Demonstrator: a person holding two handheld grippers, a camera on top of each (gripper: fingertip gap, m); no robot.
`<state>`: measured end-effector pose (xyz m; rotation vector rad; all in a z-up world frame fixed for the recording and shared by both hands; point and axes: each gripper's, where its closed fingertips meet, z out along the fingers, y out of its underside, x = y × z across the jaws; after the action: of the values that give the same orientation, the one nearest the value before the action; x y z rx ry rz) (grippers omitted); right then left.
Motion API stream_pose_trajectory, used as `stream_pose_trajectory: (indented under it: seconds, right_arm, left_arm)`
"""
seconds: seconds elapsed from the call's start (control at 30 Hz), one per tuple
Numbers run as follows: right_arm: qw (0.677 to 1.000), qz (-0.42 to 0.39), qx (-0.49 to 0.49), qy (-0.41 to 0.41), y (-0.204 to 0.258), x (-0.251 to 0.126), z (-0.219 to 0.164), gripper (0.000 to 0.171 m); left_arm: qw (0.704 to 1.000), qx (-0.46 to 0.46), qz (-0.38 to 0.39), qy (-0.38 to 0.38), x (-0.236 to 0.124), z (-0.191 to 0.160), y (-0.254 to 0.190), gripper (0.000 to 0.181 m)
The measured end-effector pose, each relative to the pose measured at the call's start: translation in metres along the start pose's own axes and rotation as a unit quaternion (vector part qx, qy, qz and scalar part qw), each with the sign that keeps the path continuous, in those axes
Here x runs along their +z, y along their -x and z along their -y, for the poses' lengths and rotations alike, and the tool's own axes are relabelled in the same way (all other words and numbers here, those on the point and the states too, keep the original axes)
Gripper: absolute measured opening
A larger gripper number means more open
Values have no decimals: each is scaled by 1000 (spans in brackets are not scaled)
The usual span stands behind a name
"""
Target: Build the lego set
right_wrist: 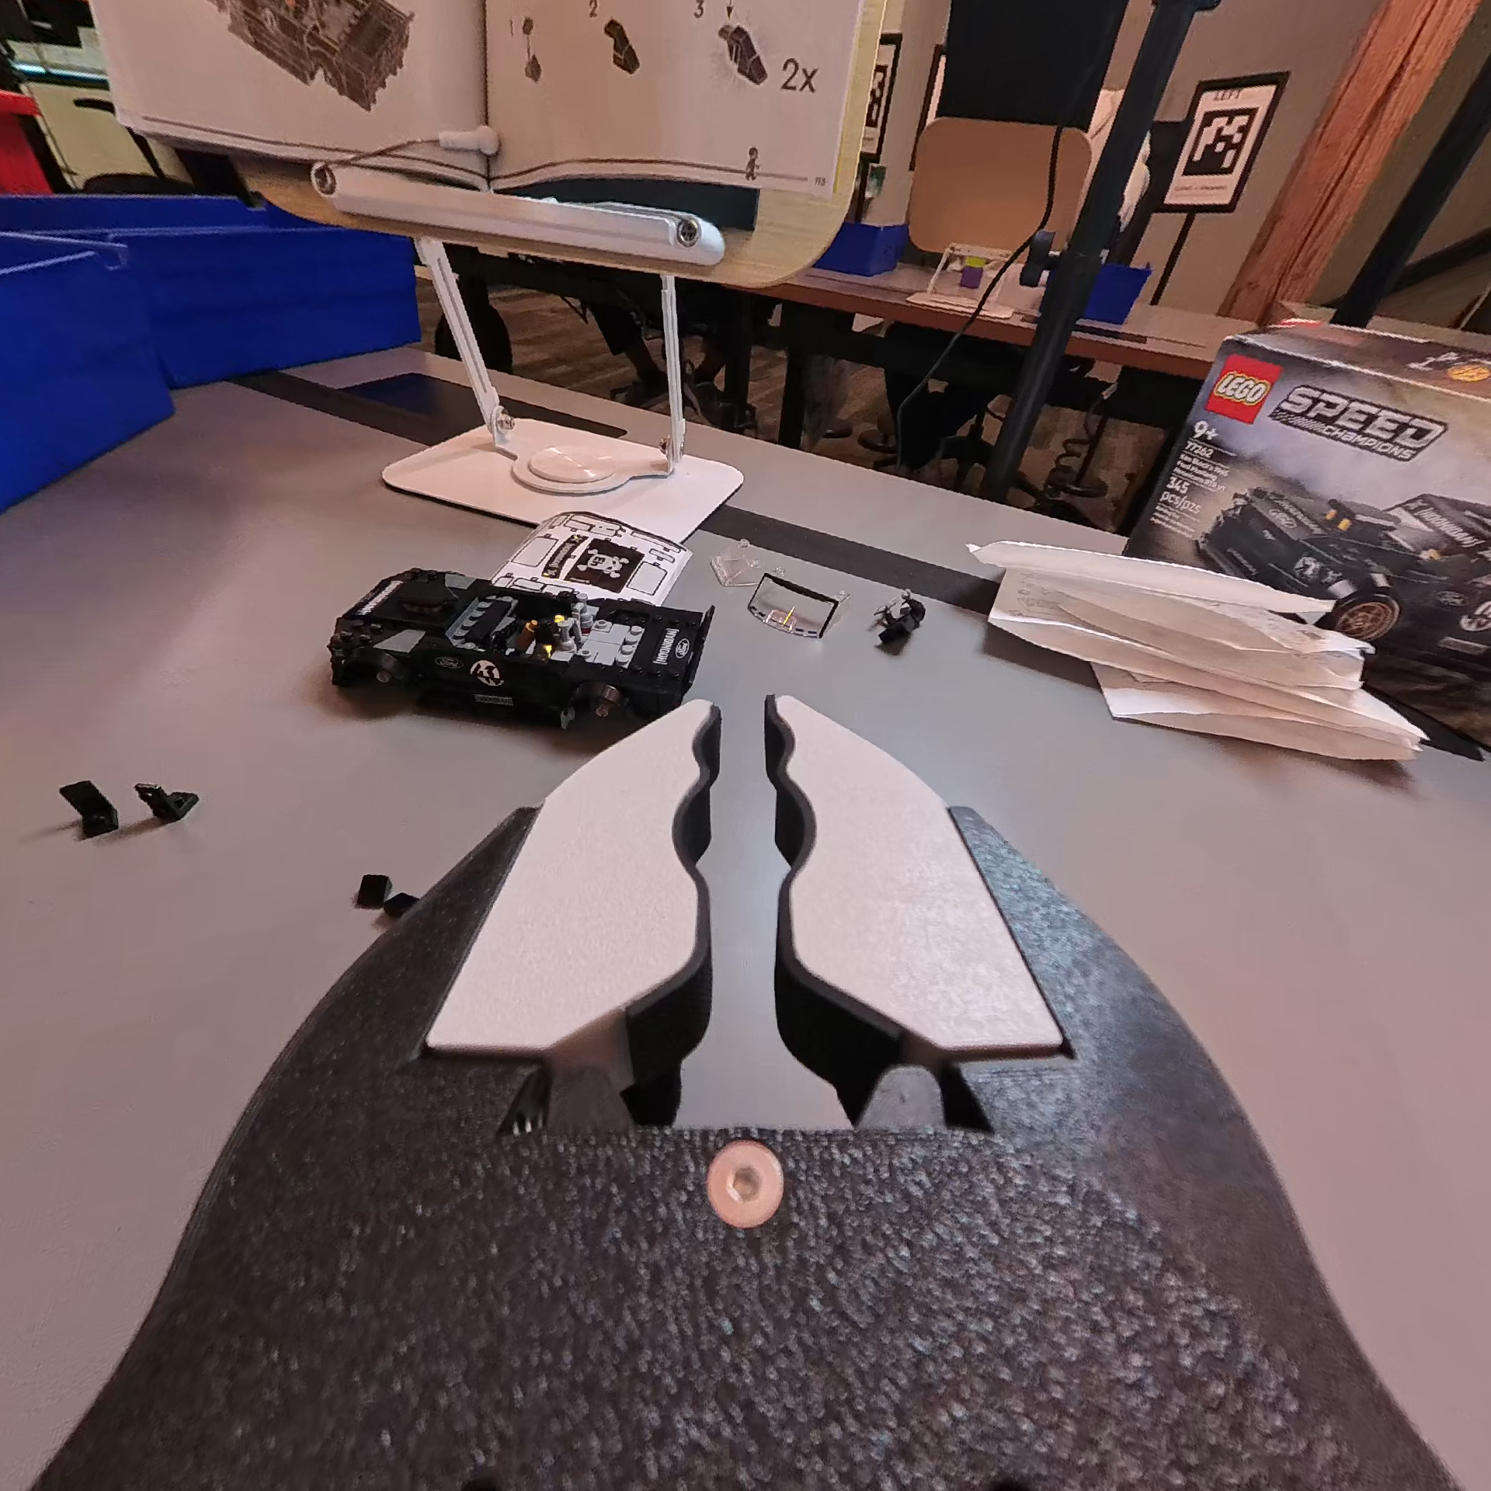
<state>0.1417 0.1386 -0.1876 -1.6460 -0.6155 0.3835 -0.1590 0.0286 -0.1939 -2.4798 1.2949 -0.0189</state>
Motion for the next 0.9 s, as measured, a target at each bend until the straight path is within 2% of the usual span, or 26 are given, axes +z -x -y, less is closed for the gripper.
stream_pose_trajectory:
  seconds: [0.13,0.27,0.63,0.9]
  right_arm:
    - [1000,-7,8,-6,-4,-2,2,10]
    - [1000,-9,16,-9,-8,-3,3,10]
    - [1000,-2,21,-5,-7,-2,2,10]
    - [1000,-4,21,-1,-7,-1,0,10]
  left_arm:
    - [997,57,-50,17,38,13,-52,16]
    - [992,81,-92,33,66,12,-85,16]
    - [987,97,-115,47,85,2,-108,17]
    - [988,93,-118,28,85,2,-110,18]
